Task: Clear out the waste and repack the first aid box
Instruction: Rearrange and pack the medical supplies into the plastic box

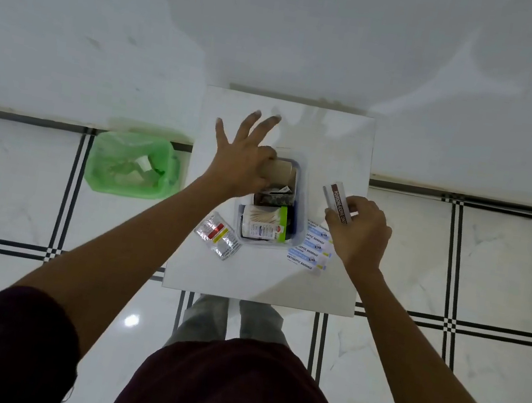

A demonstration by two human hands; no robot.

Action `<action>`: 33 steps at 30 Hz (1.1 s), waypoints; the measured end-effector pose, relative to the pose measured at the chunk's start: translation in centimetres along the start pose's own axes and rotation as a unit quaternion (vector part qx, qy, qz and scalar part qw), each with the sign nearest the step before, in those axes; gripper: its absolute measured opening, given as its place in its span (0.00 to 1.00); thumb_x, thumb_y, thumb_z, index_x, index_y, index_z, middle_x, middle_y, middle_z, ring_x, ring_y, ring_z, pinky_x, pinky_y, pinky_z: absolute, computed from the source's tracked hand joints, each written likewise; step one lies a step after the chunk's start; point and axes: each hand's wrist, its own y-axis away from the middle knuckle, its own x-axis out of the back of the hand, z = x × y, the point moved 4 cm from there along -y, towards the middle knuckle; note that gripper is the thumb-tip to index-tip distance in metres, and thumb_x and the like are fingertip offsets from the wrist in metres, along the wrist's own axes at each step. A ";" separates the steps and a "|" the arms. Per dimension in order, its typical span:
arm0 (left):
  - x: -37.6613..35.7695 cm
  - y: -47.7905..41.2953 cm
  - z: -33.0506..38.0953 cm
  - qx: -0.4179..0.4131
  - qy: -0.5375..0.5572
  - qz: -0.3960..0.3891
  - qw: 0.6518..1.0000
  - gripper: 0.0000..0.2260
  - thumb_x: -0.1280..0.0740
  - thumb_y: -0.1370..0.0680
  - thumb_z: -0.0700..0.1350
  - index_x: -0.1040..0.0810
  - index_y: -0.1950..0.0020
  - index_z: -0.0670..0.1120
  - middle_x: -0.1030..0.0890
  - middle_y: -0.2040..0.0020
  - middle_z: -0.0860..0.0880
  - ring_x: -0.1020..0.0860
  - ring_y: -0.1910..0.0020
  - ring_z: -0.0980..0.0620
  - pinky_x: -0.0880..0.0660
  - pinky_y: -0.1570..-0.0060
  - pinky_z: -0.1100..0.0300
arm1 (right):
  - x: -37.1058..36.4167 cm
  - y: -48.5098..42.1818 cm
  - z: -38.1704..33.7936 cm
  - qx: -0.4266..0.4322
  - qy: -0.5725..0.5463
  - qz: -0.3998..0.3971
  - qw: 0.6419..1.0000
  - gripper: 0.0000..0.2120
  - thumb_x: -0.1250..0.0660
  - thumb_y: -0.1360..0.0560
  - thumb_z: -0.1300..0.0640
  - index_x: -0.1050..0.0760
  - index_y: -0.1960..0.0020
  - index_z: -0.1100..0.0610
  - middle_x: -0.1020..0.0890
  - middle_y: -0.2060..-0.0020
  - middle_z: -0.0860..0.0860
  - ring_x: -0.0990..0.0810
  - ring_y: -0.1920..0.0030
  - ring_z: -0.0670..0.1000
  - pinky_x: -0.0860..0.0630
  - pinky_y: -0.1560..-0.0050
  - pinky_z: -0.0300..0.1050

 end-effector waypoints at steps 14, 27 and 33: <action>-2.8 1.0 -2.3 0.055 0.055 -0.072 0.994 0.18 0.29 0.30 0.57 0.21 0.41 0.55 0.57 0.21 0.53 0.63 0.23 0.46 0.57 0.36 0.23 | 0.2 0.6 -4.4 -0.022 -0.125 -0.024 0.992 0.14 0.27 0.30 0.47 0.21 0.48 0.54 0.16 0.52 0.50 0.19 0.59 0.47 0.28 0.62 0.28; -1.5 3.9 -4.2 0.080 0.196 0.196 0.957 0.10 0.35 0.30 0.46 0.26 0.49 0.52 0.26 0.33 0.46 0.31 0.33 0.43 0.31 0.40 0.38 | -3.6 -4.2 -11.8 0.215 0.039 -0.109 0.970 0.18 0.33 0.29 0.58 0.23 0.39 0.54 0.19 0.45 0.54 0.27 0.45 0.58 0.29 0.48 0.55; -1.4 4.9 -4.1 0.053 0.111 0.209 0.970 0.16 0.36 0.28 0.47 0.24 0.40 0.51 0.30 0.28 0.46 0.34 0.29 0.43 0.34 0.38 0.38 | -5.8 -4.0 -12.3 0.296 0.118 -0.104 0.942 0.16 0.35 0.29 0.62 0.21 0.42 0.54 0.18 0.46 0.52 0.27 0.45 0.58 0.35 0.47 0.54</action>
